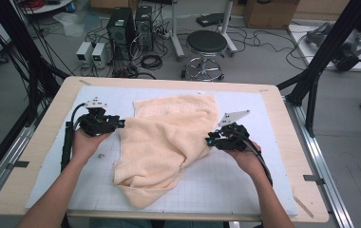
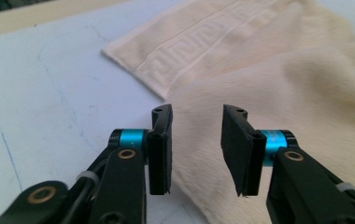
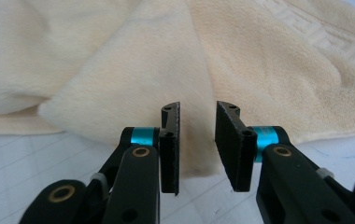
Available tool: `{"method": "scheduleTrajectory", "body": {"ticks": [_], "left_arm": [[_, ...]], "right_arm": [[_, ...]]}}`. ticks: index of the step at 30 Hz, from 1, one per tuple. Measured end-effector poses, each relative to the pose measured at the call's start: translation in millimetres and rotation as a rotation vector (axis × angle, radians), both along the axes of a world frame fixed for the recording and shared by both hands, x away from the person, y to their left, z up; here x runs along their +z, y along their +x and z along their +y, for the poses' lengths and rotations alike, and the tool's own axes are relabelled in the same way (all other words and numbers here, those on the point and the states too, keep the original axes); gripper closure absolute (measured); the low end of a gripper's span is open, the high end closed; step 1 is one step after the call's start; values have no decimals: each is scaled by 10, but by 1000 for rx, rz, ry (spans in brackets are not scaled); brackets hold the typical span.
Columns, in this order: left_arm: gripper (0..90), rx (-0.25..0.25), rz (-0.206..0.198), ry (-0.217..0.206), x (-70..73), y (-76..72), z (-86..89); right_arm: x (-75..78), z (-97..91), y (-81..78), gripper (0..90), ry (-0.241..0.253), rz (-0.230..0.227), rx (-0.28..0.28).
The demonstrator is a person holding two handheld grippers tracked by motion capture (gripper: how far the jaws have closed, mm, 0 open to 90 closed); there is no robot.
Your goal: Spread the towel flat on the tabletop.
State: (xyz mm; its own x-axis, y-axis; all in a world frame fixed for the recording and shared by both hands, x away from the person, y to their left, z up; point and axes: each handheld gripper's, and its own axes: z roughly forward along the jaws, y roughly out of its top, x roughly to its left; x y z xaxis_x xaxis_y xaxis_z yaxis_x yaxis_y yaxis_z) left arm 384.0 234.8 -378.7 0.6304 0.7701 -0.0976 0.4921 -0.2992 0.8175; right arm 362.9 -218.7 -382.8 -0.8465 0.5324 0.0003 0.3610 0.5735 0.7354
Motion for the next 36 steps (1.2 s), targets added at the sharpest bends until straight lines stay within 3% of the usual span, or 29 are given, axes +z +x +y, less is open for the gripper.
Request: {"method": "scheduleTrajectory", "body": {"ticks": [5,8,10,12,16,18,19,22,23,25,28,33,36], "left_arm": [[549,-86,-35,-14,95,-335,-31],[520,-154,-53,-24,68,-565,-119],[494,-209,-51,-20,21,-692,-190],[473,-263,-32,-29,-54,-792,-272],[433,-358,14,2,-227,-878,-418],[450,-399,62,12,-307,-860,-471],[527,-425,76,23,-340,-845,-487],[782,-448,89,38,-413,-823,-526],[824,-448,91,46,-420,-815,-526],[851,-433,92,29,-405,-796,-494],[857,-385,44,-32,-288,-800,-376],[859,-317,-29,-91,19,-805,-176],[859,-272,-69,-111,147,-776,-96]], "right_arm": [[175,-10,-247,636,16,-73,14],[225,37,-417,626,32,-86,66],[164,99,-497,612,30,-82,104],[40,172,-518,590,-7,-67,123],[-223,291,-424,522,-66,-41,123],[-314,368,-363,516,-101,-38,118],[-358,410,-331,517,-113,-34,124],[-451,507,-249,598,-122,-27,123],[-464,521,-226,708,-111,-7,128],[-460,532,-197,807,-102,9,156],[-349,489,-218,827,-84,31,161],[37,273,-362,828,-25,-17,158],[297,152,-434,829,-27,-64,137]]}}
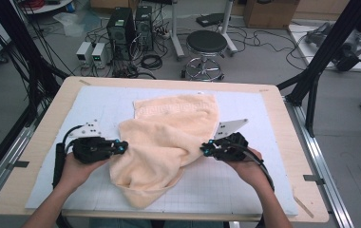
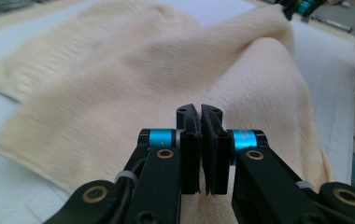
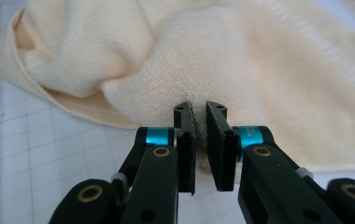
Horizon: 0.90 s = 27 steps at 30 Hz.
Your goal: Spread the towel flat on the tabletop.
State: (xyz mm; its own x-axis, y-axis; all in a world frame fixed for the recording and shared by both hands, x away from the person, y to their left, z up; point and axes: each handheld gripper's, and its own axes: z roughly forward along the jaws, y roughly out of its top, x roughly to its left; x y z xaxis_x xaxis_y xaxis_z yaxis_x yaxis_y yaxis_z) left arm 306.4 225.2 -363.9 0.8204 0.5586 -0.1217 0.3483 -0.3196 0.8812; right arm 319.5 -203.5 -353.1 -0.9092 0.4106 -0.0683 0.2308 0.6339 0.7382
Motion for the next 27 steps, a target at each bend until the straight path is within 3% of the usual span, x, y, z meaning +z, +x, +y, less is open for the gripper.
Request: {"method": "scheduleTrajectory", "body": {"ticks": [2,5,8,10,13,15,18,21,23,27], "left_arm": [[860,45,-3,22,-5,81,50],[859,123,33,33,-125,275,107],[859,202,60,54,-269,475,84],[858,257,92,70,-384,611,72],[799,297,119,90,-499,721,68],[713,285,106,96,-477,708,92],[645,256,62,103,-366,601,134],[601,220,43,62,-255,473,162],[574,185,22,72,-206,364,137],[542,103,0,88,-227,125,83]], "right_arm": [[114,-58,25,829,-11,-18,-32],[144,-91,185,829,27,3,-78],[11,16,422,827,-4,21,-121],[-133,98,618,822,-15,63,-147],[-314,178,847,755,-29,77,-200],[-354,177,901,683,-9,73,-209],[-287,142,832,596,13,52,-193],[-138,101,663,587,38,11,-168],[-74,96,513,587,47,-25,-126],[-125,168,223,589,19,-33,-40]]}}
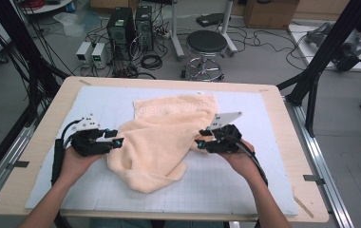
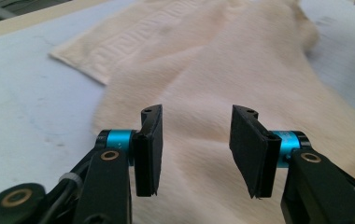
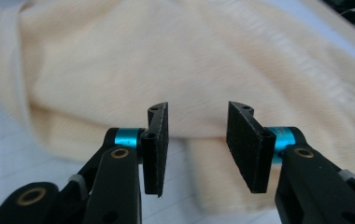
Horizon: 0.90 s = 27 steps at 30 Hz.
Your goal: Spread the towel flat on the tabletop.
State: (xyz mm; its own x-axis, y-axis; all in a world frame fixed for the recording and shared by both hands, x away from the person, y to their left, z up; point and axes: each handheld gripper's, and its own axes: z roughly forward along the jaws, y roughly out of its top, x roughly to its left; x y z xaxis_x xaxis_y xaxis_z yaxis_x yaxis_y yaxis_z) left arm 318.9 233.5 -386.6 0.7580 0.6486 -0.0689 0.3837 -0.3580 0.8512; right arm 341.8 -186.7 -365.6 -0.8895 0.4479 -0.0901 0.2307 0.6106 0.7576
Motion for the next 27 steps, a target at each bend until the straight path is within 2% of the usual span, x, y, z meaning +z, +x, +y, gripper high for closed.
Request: {"method": "scheduleTrajectory", "body": {"ticks": [1,3,4,6,7,9,11,12,14,15,17,19,21,23,27], "left_arm": [[540,-21,1,3,-29,-56,-11],[538,-69,13,3,-105,-150,-38],[535,-96,21,5,-144,-188,-59],[535,-142,38,24,-211,-241,-107],[535,-164,52,29,-241,-256,-137],[535,-209,69,58,-296,-269,-206],[535,-236,96,83,-354,-255,-265],[541,-249,108,97,-379,-246,-286],[594,-260,115,131,-422,-243,-323],[623,-259,104,138,-432,-251,-331],[740,-259,97,143,-441,-268,-329],[802,-255,103,131,-444,-272,-312],[821,-239,108,114,-415,-281,-285],[824,-227,90,104,-357,-311,-245],[824,-213,57,84,-225,-455,-147]], "right_arm": [[-44,26,-54,595,-8,5,27],[-148,97,-120,609,-35,43,75],[-205,133,-147,629,-42,40,96],[-326,210,-146,643,-53,76,142],[-383,252,-144,649,-70,103,157],[-489,318,-125,653,-70,145,184],[-578,375,-100,650,-69,180,204],[-613,401,-92,649,-84,193,210],[-665,426,-71,650,-100,205,207],[-667,417,-58,675,-89,218,202],[-671,403,-56,750,-78,231,199],[-673,408,-75,808,-72,247,199],[-656,420,-95,827,-89,231,207],[-622,416,-136,831,-97,239,220],[-470,380,-376,831,-78,208,261]]}}
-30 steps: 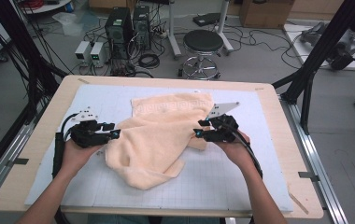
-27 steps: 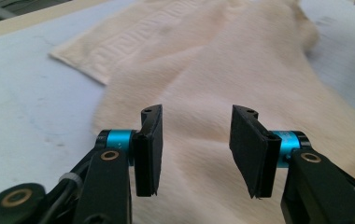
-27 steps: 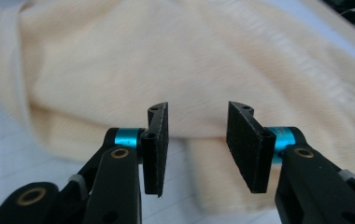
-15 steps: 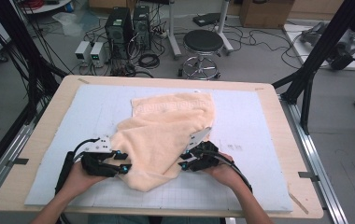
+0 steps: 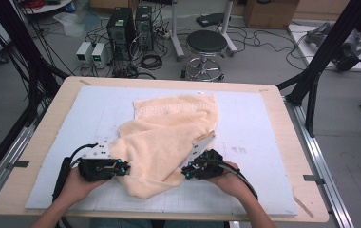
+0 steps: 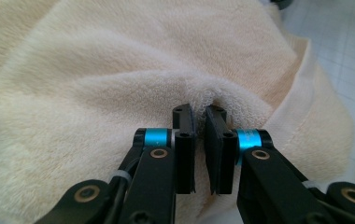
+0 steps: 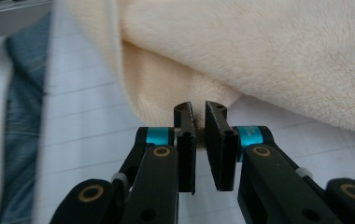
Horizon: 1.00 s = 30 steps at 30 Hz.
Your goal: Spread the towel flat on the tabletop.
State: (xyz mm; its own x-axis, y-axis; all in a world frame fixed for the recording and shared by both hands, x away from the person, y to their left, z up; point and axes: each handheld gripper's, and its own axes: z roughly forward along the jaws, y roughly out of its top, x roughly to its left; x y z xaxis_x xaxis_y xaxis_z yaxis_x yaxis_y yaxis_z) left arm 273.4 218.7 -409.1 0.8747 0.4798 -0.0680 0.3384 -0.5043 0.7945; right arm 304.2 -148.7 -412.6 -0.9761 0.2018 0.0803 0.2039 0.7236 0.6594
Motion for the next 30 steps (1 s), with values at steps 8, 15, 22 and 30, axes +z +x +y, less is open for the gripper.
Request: {"method": "scheduleTrajectory", "body": {"ticks": [8,15,22,30], "left_arm": [[817,34,-62,-70,174,-294,180],[588,-1,-19,-50,90,-223,115],[562,-32,33,48,-151,-90,1],[786,12,33,77,-275,-56,-54]], "right_arm": [[230,-161,-645,824,97,9,98],[280,-207,-560,712,113,-76,50],[79,-89,-253,656,74,-67,65],[-211,169,-242,790,2,-15,119]]}}
